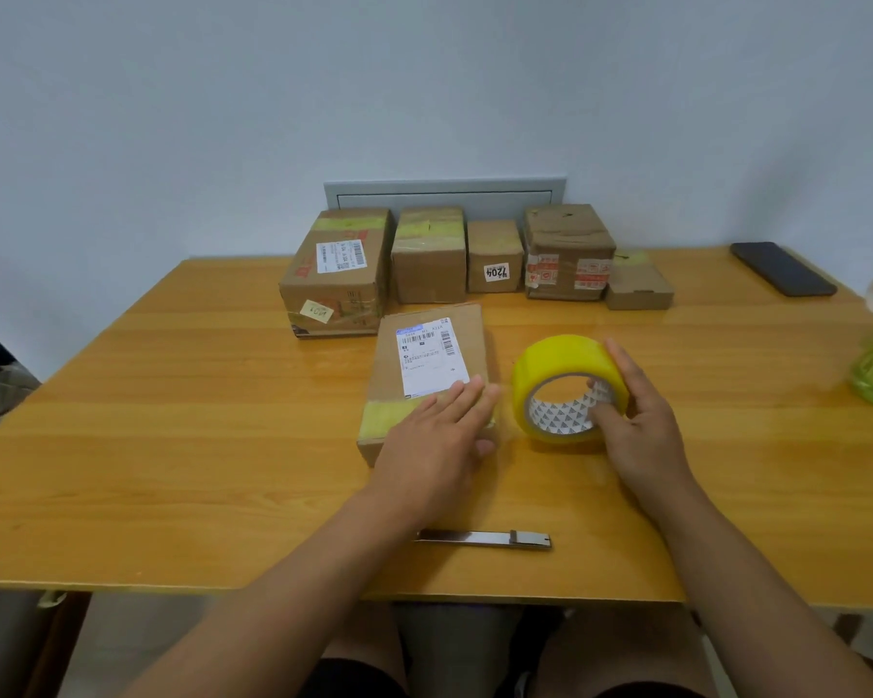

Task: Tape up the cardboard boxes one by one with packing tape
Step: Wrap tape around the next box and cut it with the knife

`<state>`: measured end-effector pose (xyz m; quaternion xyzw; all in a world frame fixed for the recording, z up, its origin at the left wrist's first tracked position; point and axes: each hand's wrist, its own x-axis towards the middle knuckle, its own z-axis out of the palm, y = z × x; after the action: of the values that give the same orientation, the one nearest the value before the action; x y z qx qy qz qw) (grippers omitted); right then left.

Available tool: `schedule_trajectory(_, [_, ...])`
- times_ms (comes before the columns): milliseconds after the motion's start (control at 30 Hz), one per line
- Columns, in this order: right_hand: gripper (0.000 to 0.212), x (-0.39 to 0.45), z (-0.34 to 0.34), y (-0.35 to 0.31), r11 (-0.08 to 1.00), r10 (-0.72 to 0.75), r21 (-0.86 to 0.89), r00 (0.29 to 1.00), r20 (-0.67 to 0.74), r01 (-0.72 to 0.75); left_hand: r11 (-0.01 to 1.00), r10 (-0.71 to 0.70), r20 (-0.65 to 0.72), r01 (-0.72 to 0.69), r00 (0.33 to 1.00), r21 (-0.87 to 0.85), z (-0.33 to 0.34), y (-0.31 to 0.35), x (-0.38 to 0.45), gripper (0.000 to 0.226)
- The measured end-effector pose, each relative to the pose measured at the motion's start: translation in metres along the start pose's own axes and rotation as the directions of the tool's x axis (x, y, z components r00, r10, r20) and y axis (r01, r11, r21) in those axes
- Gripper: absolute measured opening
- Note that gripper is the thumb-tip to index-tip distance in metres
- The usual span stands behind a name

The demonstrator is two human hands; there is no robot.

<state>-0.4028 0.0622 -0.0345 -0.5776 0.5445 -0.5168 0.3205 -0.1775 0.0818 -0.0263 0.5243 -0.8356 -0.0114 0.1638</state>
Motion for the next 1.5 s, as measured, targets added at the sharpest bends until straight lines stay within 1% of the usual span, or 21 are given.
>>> schedule_trajectory(67, [0.077,0.001,0.002,-0.01,0.998,-0.001,0.058,1.0,0.0,0.001,0.988,-0.038,-0.093,0.023,0.995,-0.156,-0.006,0.0,-0.001,0.058])
schedule_trajectory(133, [0.079,0.003,0.006,-0.022,0.992,-0.011,0.127,1.0,-0.025,0.014,0.945,-0.094,-0.199,0.024,0.976,-0.327,-0.011,0.001,-0.002,0.058])
schedule_trajectory(233, [0.073,0.007,0.014,-0.044,0.967,-0.001,0.255,0.999,-0.049,0.014,0.855,-0.179,-0.368,-0.04,0.912,-0.517,-0.014,0.001,-0.006,0.059])
schedule_trajectory(300, [0.067,0.007,0.019,-0.059,0.94,-0.031,0.34,0.999,-0.026,0.038,0.795,-0.237,-0.419,-0.073,0.877,-0.602,-0.014,0.0,-0.01,0.055])
schedule_trajectory(367, [0.063,0.006,0.026,-0.07,0.926,-0.096,0.368,0.995,0.032,0.078,0.726,-0.317,-0.439,-0.083,0.84,-0.683,-0.013,0.0,-0.014,0.051])
schedule_trajectory(433, [0.068,0.006,0.037,-0.077,0.928,-0.148,0.36,0.983,0.107,0.1,0.66,-0.385,-0.438,-0.089,0.813,-0.746,-0.012,0.001,-0.016,0.047])
schedule_trajectory(467, [0.073,0.006,0.043,-0.08,0.931,-0.169,0.347,0.976,0.138,0.112,0.658,-0.394,-0.444,-0.091,0.805,-0.748,-0.013,0.002,-0.017,0.046])
schedule_trajectory(567, [0.079,0.007,0.059,-0.087,0.938,-0.216,0.313,0.959,0.182,0.152,0.76,-0.33,-0.514,-0.1,0.792,-0.642,-0.019,-0.005,-0.019,0.041])
schedule_trajectory(667, [0.081,0.007,0.067,-0.092,0.939,-0.234,0.304,0.949,0.211,0.163,0.832,-0.256,-0.513,-0.084,0.819,-0.549,-0.026,-0.024,-0.023,0.042])
schedule_trajectory(767, [0.081,0.009,0.07,-0.099,0.947,-0.251,0.262,0.94,0.232,0.188,0.94,-0.167,-0.558,-0.039,0.813,-0.338,-0.03,-0.041,-0.027,0.042])
schedule_trajectory(833, [0.081,0.011,0.067,-0.104,0.95,-0.271,0.219,0.933,0.237,0.221,0.972,-0.121,-0.583,-0.024,0.803,-0.235,-0.032,-0.042,-0.027,0.038])
schedule_trajectory(933, [0.081,0.012,0.056,-0.103,0.947,-0.296,0.186,0.936,0.192,0.262,0.988,-0.075,-0.616,-0.027,0.784,-0.155,-0.034,-0.044,-0.025,0.038])
schedule_trajectory(1033, [0.083,0.01,0.045,-0.093,0.954,-0.263,0.182,0.954,0.142,0.236,0.99,-0.058,-0.612,-0.033,0.789,-0.137,-0.034,-0.048,-0.025,0.042])
schedule_trajectory(1133, [0.084,0.007,0.043,-0.08,0.962,-0.196,0.22,0.97,0.142,0.162,0.992,-0.014,-0.583,-0.062,0.812,-0.111,-0.036,-0.05,-0.022,0.042])
schedule_trajectory(1267, [0.083,0.005,0.048,-0.068,0.962,-0.142,0.254,0.978,0.149,0.101,0.983,0.011,-0.502,-0.1,0.865,-0.152,-0.043,-0.053,-0.021,0.048])
schedule_trajectory(1433, [0.079,0.005,0.059,-0.049,0.946,-0.07,0.323,0.979,0.193,0.004,0.991,0.019,-0.434,-0.075,0.901,-0.113,-0.05,-0.056,-0.023,0.052])
schedule_trajectory(1500, [0.075,0.004,0.063,-0.044,0.931,-0.046,0.363,0.976,0.211,-0.034,0.991,0.034,-0.429,-0.086,0.903,-0.103,-0.051,-0.056,-0.023,0.051])
